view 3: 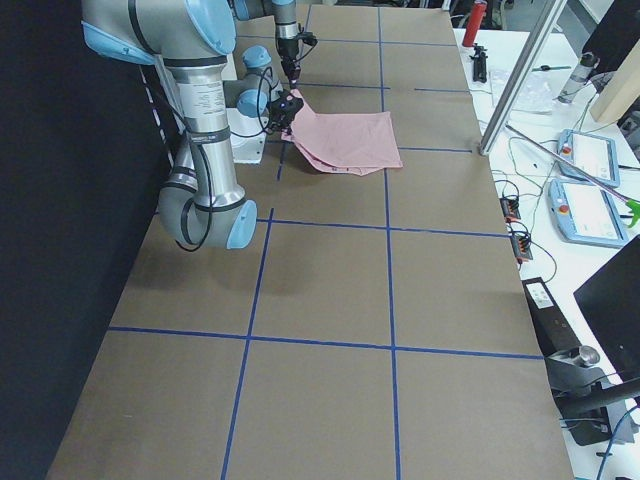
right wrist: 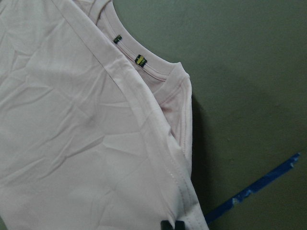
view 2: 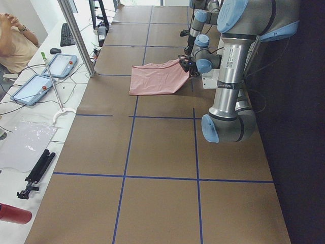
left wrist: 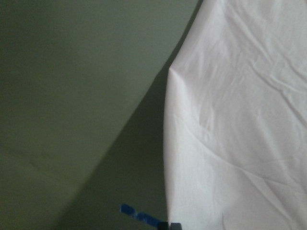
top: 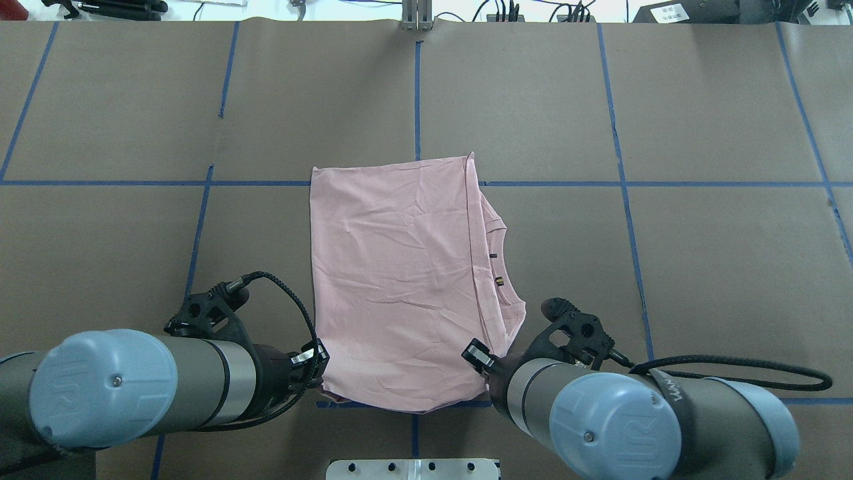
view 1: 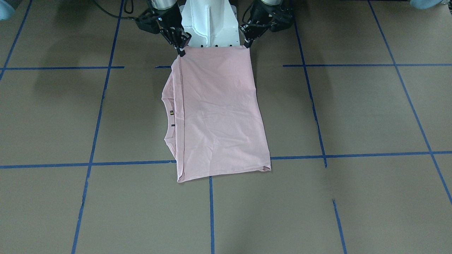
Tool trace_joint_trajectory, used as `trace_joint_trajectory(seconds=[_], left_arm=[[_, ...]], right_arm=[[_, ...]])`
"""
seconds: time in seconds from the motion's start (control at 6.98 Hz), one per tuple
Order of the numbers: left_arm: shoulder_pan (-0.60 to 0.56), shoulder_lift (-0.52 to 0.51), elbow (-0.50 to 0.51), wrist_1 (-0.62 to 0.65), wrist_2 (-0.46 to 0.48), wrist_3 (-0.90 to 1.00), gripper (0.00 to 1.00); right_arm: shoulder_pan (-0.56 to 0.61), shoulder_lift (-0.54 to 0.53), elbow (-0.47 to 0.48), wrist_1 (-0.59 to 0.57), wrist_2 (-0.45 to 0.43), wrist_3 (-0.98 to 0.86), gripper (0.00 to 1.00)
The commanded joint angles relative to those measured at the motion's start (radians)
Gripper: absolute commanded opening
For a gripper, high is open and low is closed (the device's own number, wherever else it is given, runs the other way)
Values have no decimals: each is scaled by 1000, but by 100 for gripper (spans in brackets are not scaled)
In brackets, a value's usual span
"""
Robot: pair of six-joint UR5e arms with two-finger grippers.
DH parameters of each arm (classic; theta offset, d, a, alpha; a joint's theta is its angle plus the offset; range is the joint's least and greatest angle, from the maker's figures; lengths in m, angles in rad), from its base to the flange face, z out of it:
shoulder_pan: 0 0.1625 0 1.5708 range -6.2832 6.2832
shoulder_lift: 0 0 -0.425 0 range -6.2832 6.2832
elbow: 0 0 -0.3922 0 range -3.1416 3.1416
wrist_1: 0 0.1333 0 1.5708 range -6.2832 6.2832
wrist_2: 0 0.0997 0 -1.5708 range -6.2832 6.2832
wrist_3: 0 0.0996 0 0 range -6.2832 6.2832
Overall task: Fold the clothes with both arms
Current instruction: 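Lift the near edge with both grippers and fold it away from the robot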
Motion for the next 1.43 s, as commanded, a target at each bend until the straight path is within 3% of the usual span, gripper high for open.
trace_joint_trajectory(seconds=[0.0,0.14,0.43,0.57,0.72,1.0,1.29], left_arm=[[-105,-62,11,48,-7,1,0],[-159,-69,35,42,-10,25,0],[-244,-166,211,28,-4,103,0],[-272,-169,274,-25,-2,140,0],[-290,-172,319,-64,-2,142,0],[-309,-172,373,-103,-2,169,0],[-316,-172,403,-121,13,185,0]], right_arm=[[127,97,6,-94,63,-52,0],[241,171,-113,-84,133,-108,0],[402,243,-355,111,297,-136,0],[427,307,-516,209,309,-136,0],[441,375,-631,233,327,-137,0],[467,398,-720,315,330,-139,0],[506,398,-741,321,373,-143,0]])
